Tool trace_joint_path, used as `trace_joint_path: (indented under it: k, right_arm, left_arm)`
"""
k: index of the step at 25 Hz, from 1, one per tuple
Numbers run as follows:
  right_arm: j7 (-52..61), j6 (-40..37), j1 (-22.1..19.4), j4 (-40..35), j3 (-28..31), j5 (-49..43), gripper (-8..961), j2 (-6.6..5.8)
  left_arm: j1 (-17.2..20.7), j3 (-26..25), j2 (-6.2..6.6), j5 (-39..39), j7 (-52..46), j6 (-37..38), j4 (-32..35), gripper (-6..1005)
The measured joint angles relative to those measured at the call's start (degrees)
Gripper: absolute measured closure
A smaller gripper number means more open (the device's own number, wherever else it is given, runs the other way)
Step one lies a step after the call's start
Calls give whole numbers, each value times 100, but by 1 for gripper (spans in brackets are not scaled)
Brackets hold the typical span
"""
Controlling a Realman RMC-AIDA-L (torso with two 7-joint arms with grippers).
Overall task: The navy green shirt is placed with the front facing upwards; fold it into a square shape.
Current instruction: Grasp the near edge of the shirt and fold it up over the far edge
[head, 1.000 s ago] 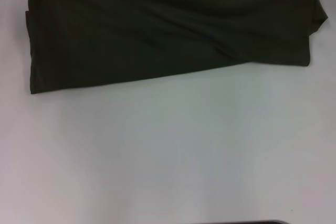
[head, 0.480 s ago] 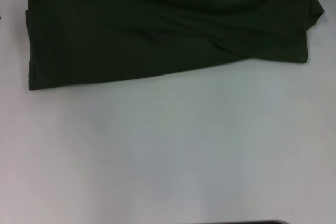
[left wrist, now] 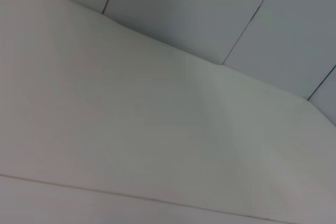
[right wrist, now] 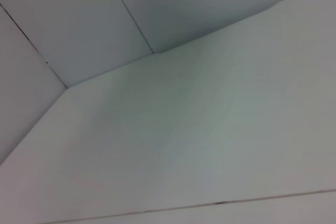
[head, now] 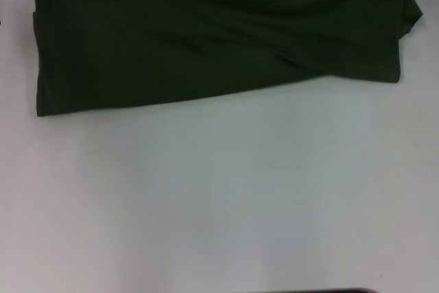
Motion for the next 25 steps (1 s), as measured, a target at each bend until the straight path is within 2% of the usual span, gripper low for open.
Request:
trace_joint_path:
  k: [4,11,15,16,22,25]
  right_arm:
    - [0,123,33,24,-89,0,892,11]
    - [-267,411,94,59,-217,2,869,93]
    - [-286,779,121,61,-221,40,856,113]
    - [-322,909,126,61,-223,88,812,123]
    - [-627,1107,61,6,-235,542,562,161]
    - [-990,829,-136,-13,-230,1030,453,157]
  left_arm:
    - [-24,-1,-10,-10,0,-101,-72,993]
    - [25,1,-153,-328,359,-241,-194,990]
    - [29,1,-187,-371,446,-371,-262,832]
    - [30,1,-234,-372,467,-557,-286,793]
    - [56,0,-313,-552,621,-600,-236,597]
    - [78,2,-317,-672,720,-490,-223,365]
